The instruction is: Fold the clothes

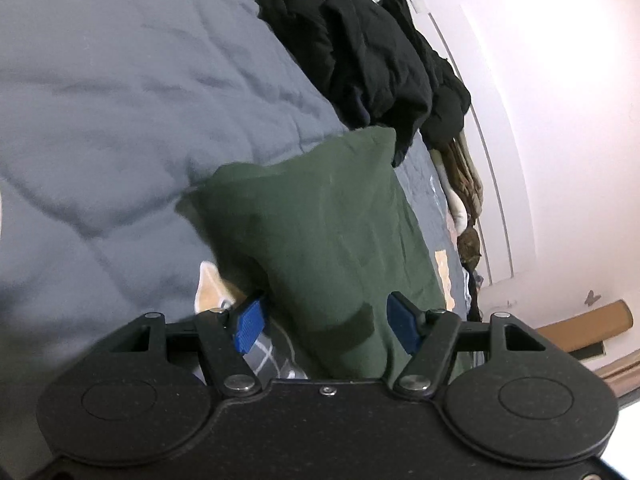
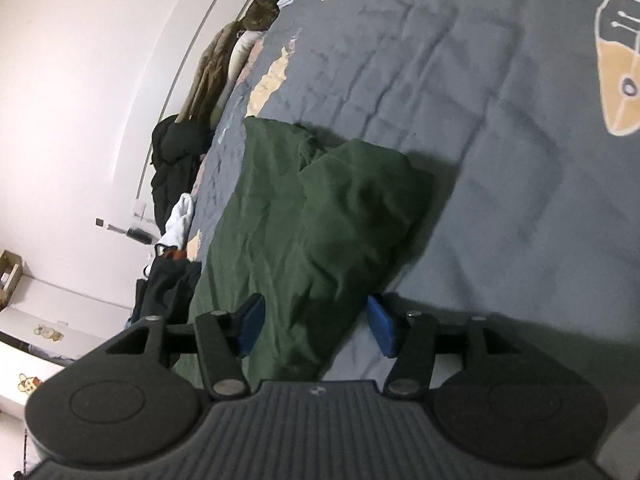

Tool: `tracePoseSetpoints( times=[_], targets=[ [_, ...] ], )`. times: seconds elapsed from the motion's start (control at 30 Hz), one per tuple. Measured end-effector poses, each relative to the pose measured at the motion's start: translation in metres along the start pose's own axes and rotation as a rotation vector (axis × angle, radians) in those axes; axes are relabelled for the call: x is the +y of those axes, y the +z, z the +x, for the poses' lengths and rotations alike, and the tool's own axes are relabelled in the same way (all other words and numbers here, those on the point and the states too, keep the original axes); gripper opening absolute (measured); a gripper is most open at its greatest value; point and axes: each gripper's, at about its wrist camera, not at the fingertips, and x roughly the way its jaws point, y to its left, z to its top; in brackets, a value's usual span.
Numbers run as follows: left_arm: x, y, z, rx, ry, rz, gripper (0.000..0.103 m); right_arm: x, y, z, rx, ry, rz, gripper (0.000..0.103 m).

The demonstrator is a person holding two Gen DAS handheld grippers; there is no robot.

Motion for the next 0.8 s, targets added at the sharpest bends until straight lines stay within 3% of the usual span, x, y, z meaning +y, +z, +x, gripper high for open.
tracePoseSetpoints(
  times=[0.27, 0.37, 0.4, 0.43, 0.5, 0.6, 0.8],
  targets=[
    [-0.002, 0.004, 0.016, -0.002, -0.01, 0.001, 0.064, -0.02, 0.012, 0.003, -0.098, 0.04, 0.119, 0.057],
    [-0.004, 0.003, 0.016, -0.011, 0.011, 0.026, 0.048, -0.021, 0.014, 0.002, -0.113, 0.056, 0.147, 0.056],
    [-0.003, 0.003, 0.015, -0.013, 0.026, 0.032, 0.034, -0.02, 0.013, 0.002, -0.123, 0.059, 0.139, 0.052],
    [-0.003, 0.004, 0.015, -0.012, 0.038, 0.04, 0.024, -0.018, 0.012, 0.001, -0.139, 0.058, 0.123, 0.037],
    [-0.003, 0.006, 0.014, -0.009, 0.054, 0.062, 0.016, -0.015, 0.013, -0.002, -0.163, 0.071, 0.112, 0.011],
    [-0.017, 0.008, 0.008, -0.016, 0.054, 0.136, 0.01, -0.001, 0.013, -0.011, -0.186, 0.101, 0.078, 0.009],
    [-0.05, 0.025, -0.037, 0.012, 0.039, 0.247, 0.008, 0.033, 0.009, -0.06, -0.206, 0.152, 0.046, 0.008]
  ],
)
